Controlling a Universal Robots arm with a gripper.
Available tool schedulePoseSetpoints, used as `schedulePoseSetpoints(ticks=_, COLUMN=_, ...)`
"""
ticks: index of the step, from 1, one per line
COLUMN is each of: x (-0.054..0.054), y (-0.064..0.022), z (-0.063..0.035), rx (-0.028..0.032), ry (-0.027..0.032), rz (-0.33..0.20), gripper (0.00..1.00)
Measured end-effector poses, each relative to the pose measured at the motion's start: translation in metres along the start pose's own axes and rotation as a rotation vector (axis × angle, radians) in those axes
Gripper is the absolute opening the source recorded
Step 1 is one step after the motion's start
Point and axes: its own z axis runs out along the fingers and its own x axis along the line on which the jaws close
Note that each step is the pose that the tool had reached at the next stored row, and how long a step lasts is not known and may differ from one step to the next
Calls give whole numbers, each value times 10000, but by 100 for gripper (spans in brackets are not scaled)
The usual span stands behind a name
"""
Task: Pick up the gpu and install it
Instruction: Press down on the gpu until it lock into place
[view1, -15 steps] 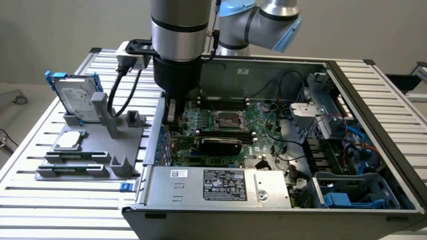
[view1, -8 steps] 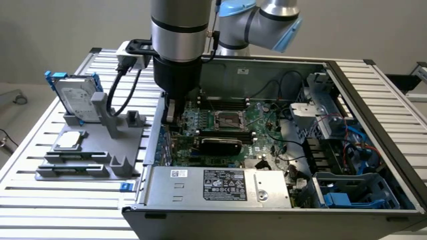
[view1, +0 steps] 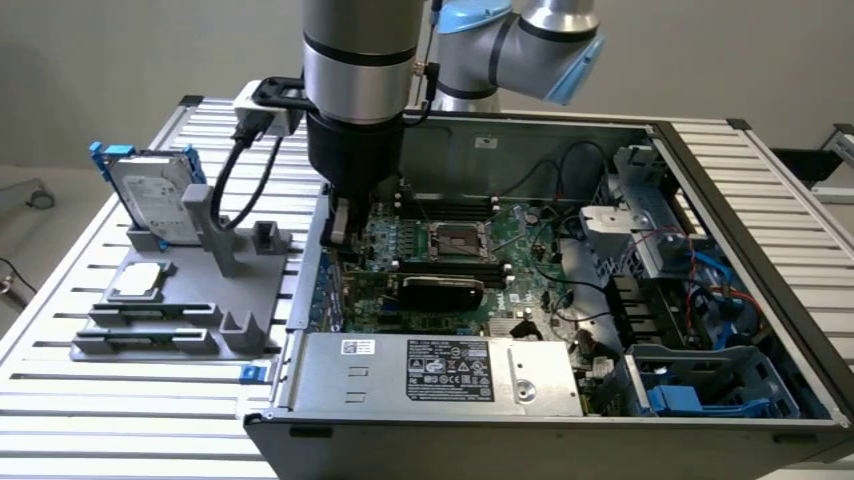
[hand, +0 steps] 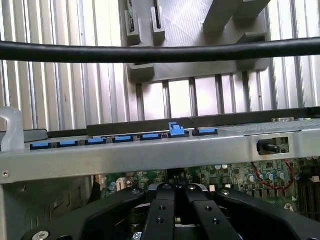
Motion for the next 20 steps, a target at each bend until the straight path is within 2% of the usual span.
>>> schedulePoseSetpoints(ticks=20, x=-59, y=7, z=0, rx=-85, ry=-75, rz=790, gripper=11)
